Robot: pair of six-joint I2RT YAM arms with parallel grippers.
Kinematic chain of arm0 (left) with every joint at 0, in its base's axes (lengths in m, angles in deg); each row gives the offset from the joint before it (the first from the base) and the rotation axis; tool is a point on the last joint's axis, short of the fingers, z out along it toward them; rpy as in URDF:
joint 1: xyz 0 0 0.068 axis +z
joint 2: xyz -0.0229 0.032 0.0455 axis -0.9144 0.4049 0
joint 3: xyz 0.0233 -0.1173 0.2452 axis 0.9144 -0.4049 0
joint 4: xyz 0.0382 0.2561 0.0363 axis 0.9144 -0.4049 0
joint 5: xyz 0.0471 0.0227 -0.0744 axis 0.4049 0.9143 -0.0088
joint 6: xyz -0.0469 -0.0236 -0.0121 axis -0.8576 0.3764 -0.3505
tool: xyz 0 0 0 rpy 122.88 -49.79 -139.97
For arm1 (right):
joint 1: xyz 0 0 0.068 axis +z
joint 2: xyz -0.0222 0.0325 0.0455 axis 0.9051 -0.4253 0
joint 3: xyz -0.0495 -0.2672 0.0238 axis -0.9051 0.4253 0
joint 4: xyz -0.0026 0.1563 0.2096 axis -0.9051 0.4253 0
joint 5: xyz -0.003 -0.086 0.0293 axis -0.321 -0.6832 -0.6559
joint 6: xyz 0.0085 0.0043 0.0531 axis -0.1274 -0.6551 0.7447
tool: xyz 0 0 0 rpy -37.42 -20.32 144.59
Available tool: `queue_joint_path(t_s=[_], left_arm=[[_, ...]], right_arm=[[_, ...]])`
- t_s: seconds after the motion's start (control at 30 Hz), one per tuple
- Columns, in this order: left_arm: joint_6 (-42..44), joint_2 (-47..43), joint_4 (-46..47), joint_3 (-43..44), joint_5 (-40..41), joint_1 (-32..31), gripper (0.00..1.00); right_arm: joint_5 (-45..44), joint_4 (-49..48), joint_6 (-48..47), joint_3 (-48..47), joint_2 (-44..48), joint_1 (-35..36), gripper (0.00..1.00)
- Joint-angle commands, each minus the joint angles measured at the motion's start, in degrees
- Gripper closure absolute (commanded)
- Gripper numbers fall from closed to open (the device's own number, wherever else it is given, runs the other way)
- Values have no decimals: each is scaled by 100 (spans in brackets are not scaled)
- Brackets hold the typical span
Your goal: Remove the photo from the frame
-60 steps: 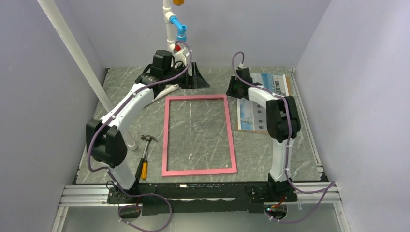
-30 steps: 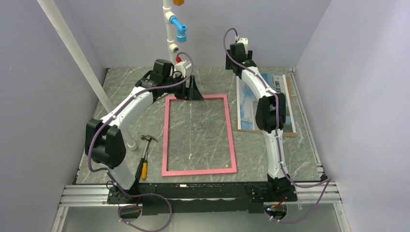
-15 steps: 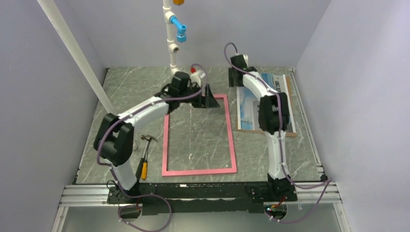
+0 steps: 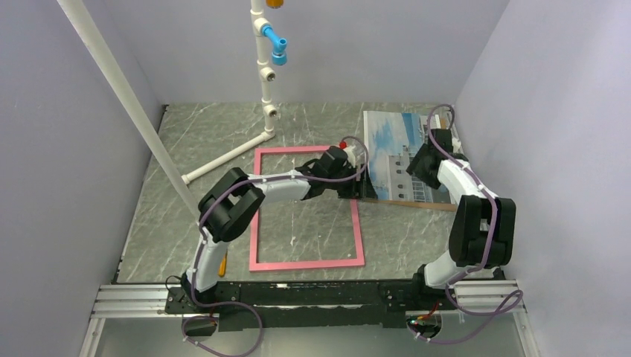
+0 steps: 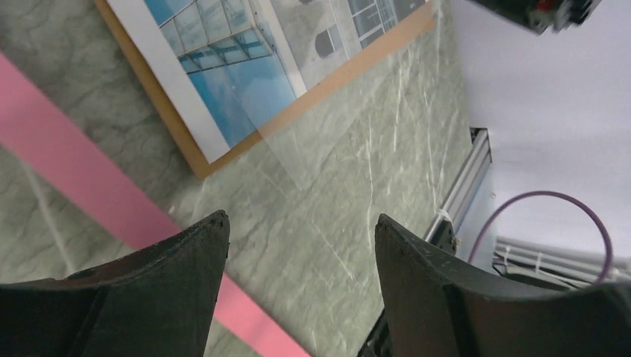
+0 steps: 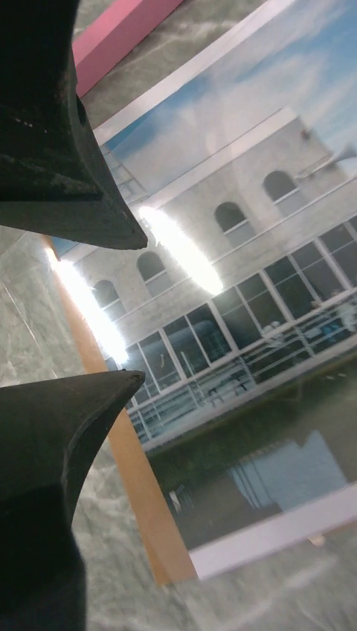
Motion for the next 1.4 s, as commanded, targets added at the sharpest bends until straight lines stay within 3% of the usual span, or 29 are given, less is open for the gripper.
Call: queue_joint_path(t_s=[0.0, 0.3, 0.57, 0.97, 1.37], left_arm=[[168, 160, -80, 551, 825, -230, 25], [288, 826, -646, 1438, 833, -258, 26], [255, 1218, -1042, 1927, 912, -191, 25], [6, 1416, -1281, 1946, 1056, -187, 24], [-456, 1725, -973, 2058, 347, -199, 25]], right_arm=[[-161, -877, 364, 446, 126, 66, 42], [-755, -1063, 353, 458, 38, -238, 46], [-433, -1278, 291, 504, -207, -499, 46], [-377, -1213, 382, 485, -737, -547, 46], [-187, -1046, 412, 380, -1162, -570, 47]])
